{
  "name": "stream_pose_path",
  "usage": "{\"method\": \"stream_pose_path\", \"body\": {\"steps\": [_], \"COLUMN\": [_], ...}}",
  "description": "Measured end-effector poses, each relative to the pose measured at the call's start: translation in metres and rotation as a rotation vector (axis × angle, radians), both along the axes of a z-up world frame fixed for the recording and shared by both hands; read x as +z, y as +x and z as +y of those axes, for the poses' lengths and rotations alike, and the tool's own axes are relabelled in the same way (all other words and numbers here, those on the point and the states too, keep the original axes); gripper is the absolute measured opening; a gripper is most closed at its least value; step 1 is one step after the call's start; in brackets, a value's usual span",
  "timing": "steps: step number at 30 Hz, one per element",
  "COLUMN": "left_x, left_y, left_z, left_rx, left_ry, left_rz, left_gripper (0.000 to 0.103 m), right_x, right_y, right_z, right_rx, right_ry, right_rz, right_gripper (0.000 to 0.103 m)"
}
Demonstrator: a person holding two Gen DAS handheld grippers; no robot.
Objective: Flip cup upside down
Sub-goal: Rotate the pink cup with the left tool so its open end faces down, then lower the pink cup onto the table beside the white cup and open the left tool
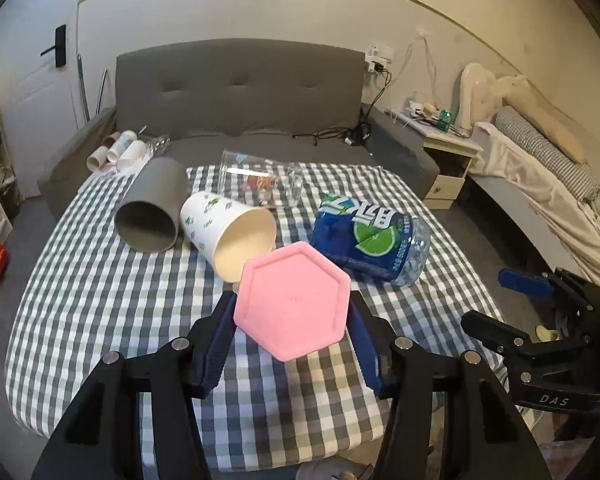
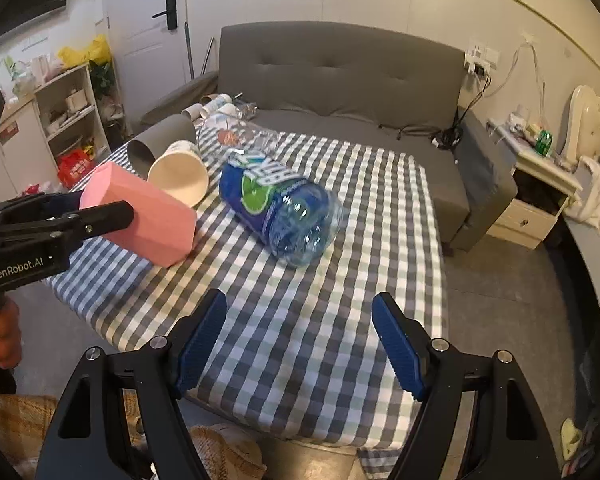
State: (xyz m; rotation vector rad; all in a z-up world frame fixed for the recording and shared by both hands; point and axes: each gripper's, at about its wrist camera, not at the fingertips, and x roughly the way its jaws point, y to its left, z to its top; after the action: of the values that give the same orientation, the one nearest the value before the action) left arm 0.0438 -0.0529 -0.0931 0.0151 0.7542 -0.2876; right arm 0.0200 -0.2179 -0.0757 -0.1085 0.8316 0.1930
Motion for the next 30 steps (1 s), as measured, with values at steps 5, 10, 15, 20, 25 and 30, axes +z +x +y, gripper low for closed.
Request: {"method": "stream_pose_path", "body": {"steps": [5, 10, 15, 20, 25, 30], "left_x": [0.003, 0.008, 0.011, 0.006, -0.002, -0.003], "left_y": [0.004, 0.012, 0.024, 0.038, 0.054, 0.070], "left_z": [-0.003, -0.005, -0.011, -0.024, -0.033, -0.040], "left_rx": [-0.005, -0.001, -0.011, -0.038, -0.043, -0.032], "left_ry": [0.003, 0.016, 0.042, 0.108, 0.140, 0.145], "left_rz": [-0.010, -0.025, -0.018, 0.036, 0.087, 0.111], "left_gripper": [0.056, 0.055, 0.056, 0.056, 0.056, 0.056], "right_x": [0.001, 0.002, 0.008, 0.014, 0.012, 0.006], "right_y": [0.001, 0.004, 0.011, 0.018, 0.020, 0.022], "right_z": [0.002, -0.002, -0.006, -0.013, -0.017, -0.024], "right_rx": [0.005, -0.001, -0.017, -0.035, -0.048, -0.065], "right_ry": [-0.019, -0.013, -0.002, 0.025, 0.043, 0.058], "right_rz": [-0.007, -0.012, -0.025, -0.053, -0.063, -0.050], "right_gripper": [0.075, 0.075, 0.075, 0.075, 0.075, 0.075]}}
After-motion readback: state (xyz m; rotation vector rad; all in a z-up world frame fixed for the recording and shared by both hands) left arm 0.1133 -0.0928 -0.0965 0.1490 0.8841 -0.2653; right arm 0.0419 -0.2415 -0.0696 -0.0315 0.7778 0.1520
